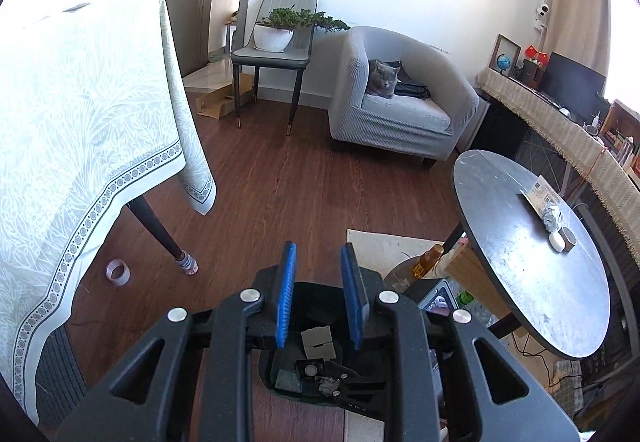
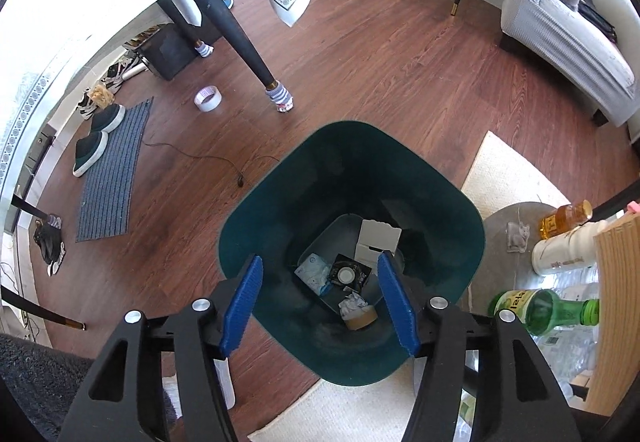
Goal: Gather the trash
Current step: 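Move both tools back from the bin over the table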
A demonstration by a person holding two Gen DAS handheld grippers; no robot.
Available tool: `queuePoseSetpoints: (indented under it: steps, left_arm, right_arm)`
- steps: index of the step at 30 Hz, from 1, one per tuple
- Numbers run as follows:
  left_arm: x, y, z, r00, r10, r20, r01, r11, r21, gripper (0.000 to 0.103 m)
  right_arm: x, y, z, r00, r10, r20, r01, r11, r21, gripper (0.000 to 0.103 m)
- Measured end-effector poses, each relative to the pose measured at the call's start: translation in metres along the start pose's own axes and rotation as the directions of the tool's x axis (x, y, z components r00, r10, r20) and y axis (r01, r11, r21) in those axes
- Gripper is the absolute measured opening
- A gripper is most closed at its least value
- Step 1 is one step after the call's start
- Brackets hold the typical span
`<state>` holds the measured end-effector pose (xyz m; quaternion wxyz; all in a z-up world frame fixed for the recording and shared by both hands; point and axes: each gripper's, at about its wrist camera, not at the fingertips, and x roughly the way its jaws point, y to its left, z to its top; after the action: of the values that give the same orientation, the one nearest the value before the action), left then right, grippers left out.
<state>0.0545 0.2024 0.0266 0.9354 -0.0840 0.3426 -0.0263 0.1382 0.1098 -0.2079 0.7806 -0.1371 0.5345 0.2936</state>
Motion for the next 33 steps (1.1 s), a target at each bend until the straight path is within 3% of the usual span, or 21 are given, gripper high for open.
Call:
queuePoseSetpoints:
  steps: [8, 23, 33]
  left_arm:
    - [-0.006, -0.005, 0.005, 1.0, -0.001, 0.029, 0.001, 1.0, -0.002, 0.025]
    - [-0.016, -0.019, 0.013, 0.998, 0.006, 0.066, -0.006, 1.0, 0.0, 0.025]
    - [-0.022, -0.036, 0.019, 0.995, -0.004, 0.103, 0.003, 1.0, 0.01, 0.025]
  right_arm:
    - [-0.028, 0.005, 0.003, 0.997, 0.011, 0.074, -0.01, 1.0, -0.019, 0.063]
    - [-0.101, 0.01, 0.003, 0.97, 0.053, 0.237, -0.039, 0.997, -0.066, 0.064]
    - [-0.151, -0.005, -0.004, 0.929, 0.033, 0.368, -0.017, 0.999, -0.045, 0.06]
